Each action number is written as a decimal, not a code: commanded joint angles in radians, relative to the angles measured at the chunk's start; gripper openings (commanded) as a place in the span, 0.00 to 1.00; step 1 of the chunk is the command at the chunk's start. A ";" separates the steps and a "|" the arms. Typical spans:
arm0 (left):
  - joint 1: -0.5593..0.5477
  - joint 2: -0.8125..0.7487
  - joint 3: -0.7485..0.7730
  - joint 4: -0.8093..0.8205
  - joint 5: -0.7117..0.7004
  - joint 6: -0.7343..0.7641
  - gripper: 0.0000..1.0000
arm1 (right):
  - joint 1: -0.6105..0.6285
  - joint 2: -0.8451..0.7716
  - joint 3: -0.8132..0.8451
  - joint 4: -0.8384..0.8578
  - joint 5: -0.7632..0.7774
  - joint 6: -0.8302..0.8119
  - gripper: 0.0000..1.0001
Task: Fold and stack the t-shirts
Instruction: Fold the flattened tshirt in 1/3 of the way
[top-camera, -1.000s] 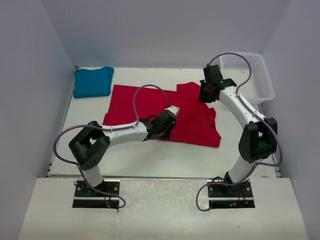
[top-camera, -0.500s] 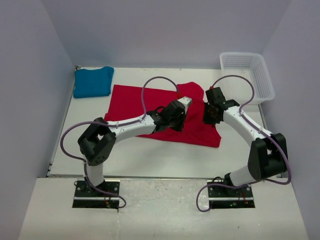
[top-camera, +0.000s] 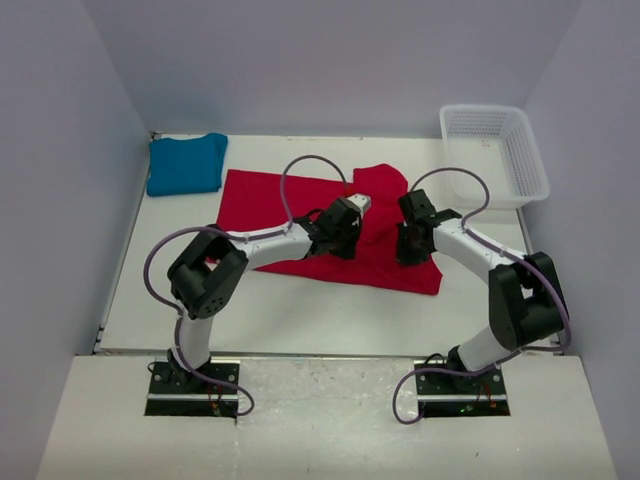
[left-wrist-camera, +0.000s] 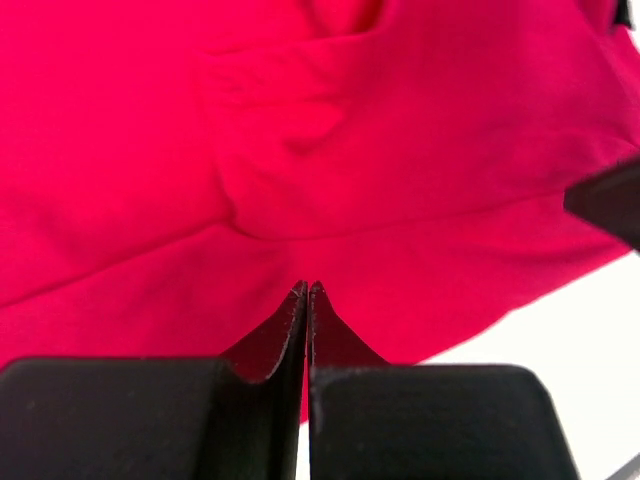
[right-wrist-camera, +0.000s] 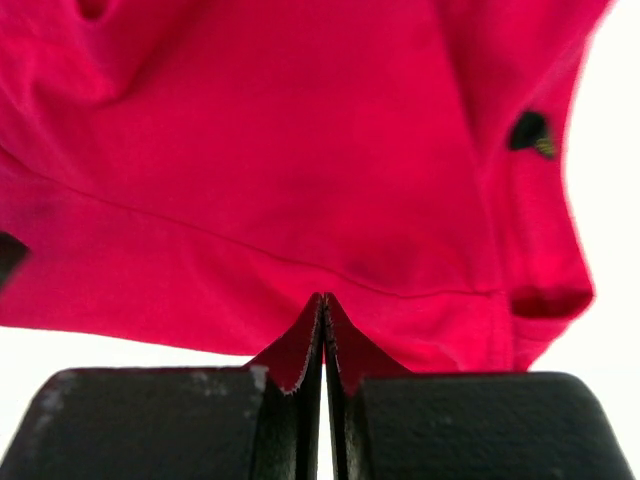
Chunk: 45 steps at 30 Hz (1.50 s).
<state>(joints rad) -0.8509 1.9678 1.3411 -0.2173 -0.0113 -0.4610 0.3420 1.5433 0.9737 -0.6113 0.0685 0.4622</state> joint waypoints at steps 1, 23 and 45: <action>0.027 -0.065 -0.042 0.027 0.024 -0.004 0.00 | 0.031 0.024 0.003 -0.002 -0.018 0.033 0.00; 0.229 -0.366 -0.328 -0.137 -0.280 -0.076 0.00 | 0.057 0.109 -0.001 -0.022 -0.029 0.110 0.00; 0.285 -0.377 -0.540 -0.116 -0.225 -0.211 0.00 | 0.063 0.103 -0.009 -0.070 -0.116 0.268 0.00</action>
<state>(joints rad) -0.5743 1.6081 0.8444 -0.3260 -0.2764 -0.6128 0.3977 1.6688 0.9749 -0.6659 -0.0059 0.6701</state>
